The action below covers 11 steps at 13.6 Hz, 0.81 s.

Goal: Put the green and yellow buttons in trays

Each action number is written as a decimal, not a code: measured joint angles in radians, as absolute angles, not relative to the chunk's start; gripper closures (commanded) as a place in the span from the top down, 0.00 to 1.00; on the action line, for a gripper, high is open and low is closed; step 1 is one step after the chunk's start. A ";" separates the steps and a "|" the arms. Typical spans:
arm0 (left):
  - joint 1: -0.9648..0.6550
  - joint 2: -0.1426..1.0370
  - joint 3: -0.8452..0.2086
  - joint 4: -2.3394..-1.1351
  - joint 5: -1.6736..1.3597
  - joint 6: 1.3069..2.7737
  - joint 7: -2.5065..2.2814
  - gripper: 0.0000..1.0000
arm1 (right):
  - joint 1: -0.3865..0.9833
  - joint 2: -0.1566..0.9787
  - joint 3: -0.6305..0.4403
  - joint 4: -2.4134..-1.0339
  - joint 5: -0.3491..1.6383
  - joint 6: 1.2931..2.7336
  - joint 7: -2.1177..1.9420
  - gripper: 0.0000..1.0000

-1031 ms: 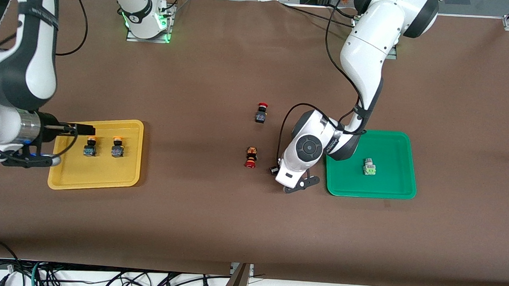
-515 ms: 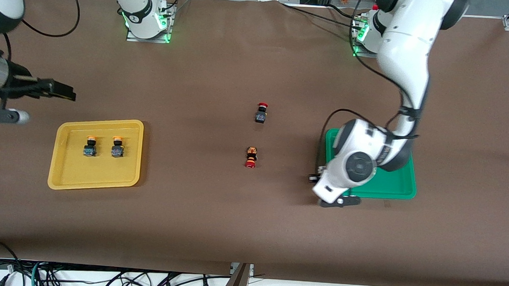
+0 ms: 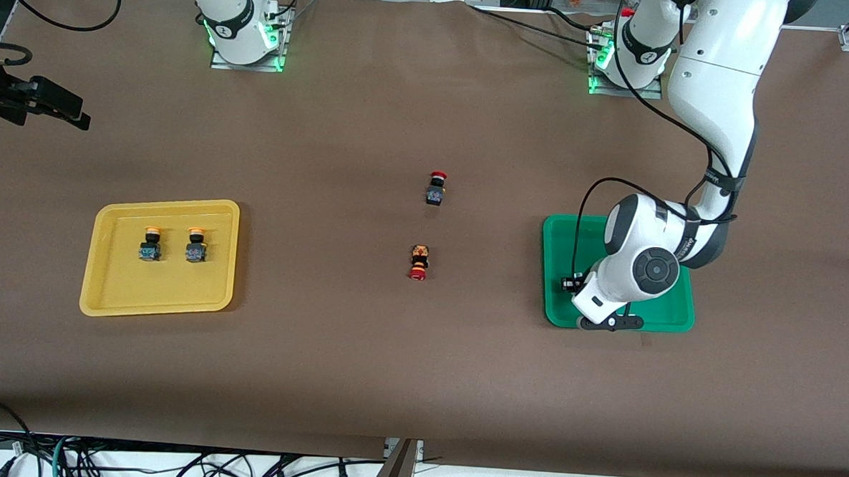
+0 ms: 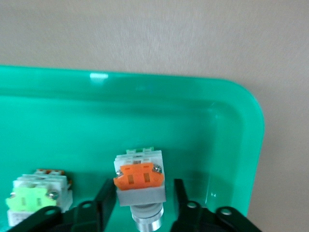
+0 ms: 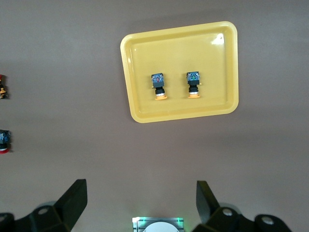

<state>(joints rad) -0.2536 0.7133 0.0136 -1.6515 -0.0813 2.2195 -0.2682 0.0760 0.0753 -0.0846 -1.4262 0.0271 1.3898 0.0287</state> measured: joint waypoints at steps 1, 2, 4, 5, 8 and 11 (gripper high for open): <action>-0.254 0.710 0.012 -1.650 -0.081 2.219 -0.268 1.00 | 0.074 0.079 -0.085 -1.427 0.025 1.391 0.029 1.00; -0.253 0.699 0.012 -1.647 -0.081 2.209 -0.268 1.00 | 0.073 0.084 -0.084 -1.427 0.019 1.394 0.029 1.00; -0.247 0.655 0.013 -1.634 -0.081 2.150 -0.268 1.00 | 0.074 0.089 -0.079 -1.427 -0.003 1.397 0.028 1.00; -0.242 0.622 0.014 -1.618 -0.081 2.097 -0.268 1.00 | 0.074 0.090 -0.077 -1.427 -0.007 1.399 0.028 1.00; -0.218 0.510 0.017 -1.536 -0.081 1.848 -0.237 1.00 | 0.073 0.092 -0.077 -1.427 -0.008 1.400 0.028 1.00; -0.184 0.379 0.027 -1.489 -0.040 1.700 -0.135 1.00 | 0.073 0.094 -0.077 -1.427 -0.009 1.403 0.028 1.00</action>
